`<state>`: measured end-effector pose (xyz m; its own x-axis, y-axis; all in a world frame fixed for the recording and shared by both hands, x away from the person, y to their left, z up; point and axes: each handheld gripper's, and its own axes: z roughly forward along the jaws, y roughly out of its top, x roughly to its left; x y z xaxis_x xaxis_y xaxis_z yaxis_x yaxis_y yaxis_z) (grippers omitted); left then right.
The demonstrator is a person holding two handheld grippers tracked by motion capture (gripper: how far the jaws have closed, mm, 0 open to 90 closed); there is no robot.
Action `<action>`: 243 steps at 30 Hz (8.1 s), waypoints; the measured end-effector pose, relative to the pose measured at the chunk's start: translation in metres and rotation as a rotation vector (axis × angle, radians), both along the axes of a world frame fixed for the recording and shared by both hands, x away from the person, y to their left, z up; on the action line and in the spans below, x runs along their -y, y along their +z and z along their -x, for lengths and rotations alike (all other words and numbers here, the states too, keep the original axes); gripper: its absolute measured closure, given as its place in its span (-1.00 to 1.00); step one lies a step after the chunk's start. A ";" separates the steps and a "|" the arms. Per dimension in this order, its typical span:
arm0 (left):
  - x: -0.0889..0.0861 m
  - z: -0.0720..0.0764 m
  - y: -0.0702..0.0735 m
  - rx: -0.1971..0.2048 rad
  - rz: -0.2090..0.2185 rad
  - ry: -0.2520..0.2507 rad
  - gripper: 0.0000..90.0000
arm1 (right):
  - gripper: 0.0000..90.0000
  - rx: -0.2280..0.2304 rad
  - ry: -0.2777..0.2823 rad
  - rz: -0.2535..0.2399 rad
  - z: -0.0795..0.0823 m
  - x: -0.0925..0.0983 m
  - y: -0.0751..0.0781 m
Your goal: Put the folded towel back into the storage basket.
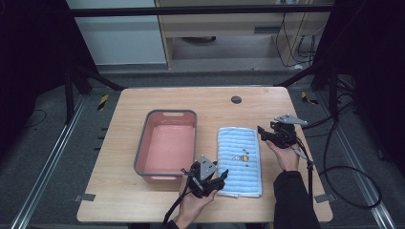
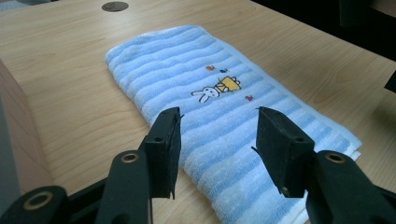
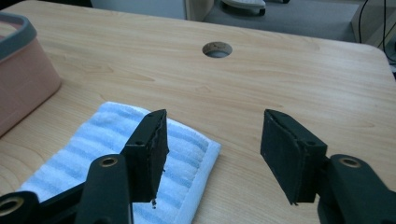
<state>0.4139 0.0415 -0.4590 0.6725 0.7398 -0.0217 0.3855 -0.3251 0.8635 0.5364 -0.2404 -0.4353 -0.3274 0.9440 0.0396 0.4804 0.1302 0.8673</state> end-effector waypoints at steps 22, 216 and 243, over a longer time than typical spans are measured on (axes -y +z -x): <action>0.005 -0.002 -0.033 -0.075 -0.061 0.034 0.18 | -0.04 -0.102 0.027 0.055 -0.014 -0.014 -0.037; -0.190 -0.014 0.088 0.066 0.034 0.253 0.91 | 0.85 0.127 0.326 -0.014 -0.037 -0.233 0.093; -0.193 -0.022 0.050 -0.015 -0.061 0.270 0.90 | 0.84 0.035 0.335 0.018 -0.047 -0.247 0.042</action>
<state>0.4357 0.2346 -0.4089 0.4509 0.8923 0.0194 0.4779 -0.2598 0.8391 0.5831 0.0064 -0.3937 -0.6208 0.7839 0.0073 0.3782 0.2913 0.8787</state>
